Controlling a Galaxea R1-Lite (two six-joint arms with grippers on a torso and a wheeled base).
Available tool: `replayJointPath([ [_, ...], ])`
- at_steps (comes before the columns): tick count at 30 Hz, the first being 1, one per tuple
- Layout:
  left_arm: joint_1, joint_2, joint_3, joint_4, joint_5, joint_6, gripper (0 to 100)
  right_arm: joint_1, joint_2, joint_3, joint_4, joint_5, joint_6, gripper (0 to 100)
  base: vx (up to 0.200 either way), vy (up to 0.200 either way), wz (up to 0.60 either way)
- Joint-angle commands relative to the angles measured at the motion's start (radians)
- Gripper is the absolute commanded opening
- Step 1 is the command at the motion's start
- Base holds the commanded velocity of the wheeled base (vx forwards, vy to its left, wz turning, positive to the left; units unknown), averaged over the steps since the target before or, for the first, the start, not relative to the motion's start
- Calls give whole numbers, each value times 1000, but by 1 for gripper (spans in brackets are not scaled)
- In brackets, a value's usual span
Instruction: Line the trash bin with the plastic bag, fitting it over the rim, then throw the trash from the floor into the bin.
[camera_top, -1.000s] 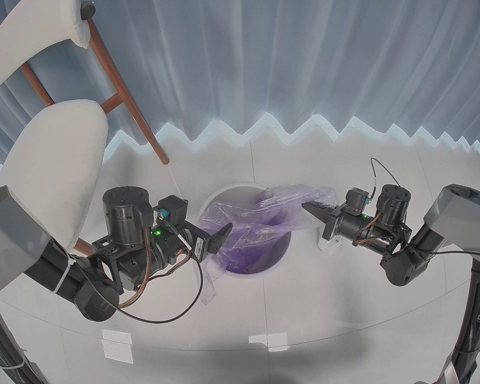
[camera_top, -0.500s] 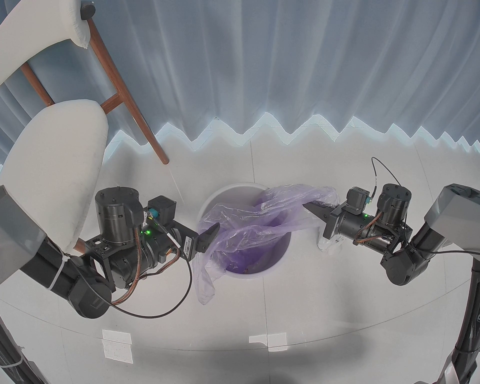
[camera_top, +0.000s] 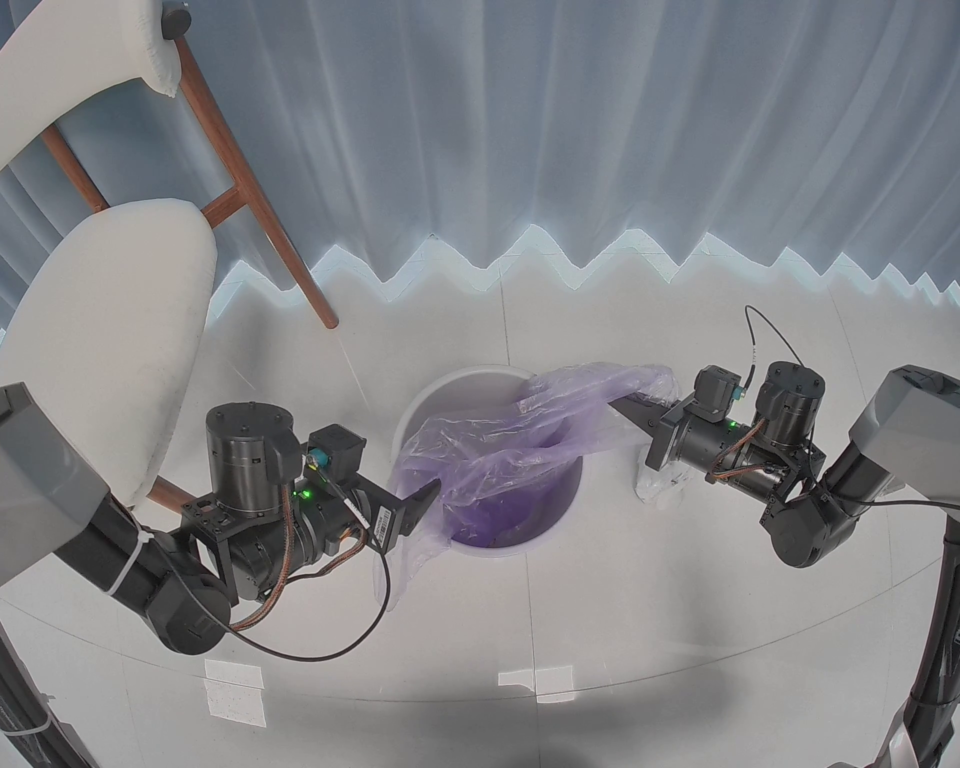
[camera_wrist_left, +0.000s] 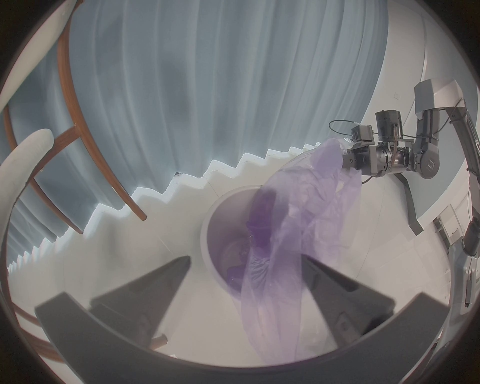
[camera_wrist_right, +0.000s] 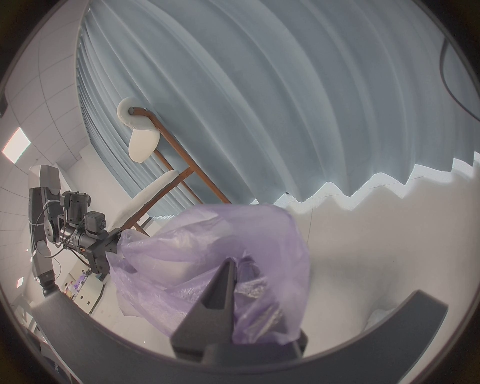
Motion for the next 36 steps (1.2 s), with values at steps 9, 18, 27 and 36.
replayJointPath([
  [9, 16, 54, -82, 8, 1, -17, 0, 0, -35, 27, 25, 4, 15, 0, 0, 0, 0],
  [18, 47, 27, -364, 326, -18, -126, 0, 3, -87, -202, 337, 18, 139, 0, 0, 0, 0],
  [27, 98, 63, -591, 563, -20, -161, 0, 2, -55, -401, 545, 12, 155, 0, 0, 0, 0],
  [36, 136, 177, -743, 565, -17, -161, 0, -12, -10, -460, 603, -42, 155, 0, 0, 0, 0],
])
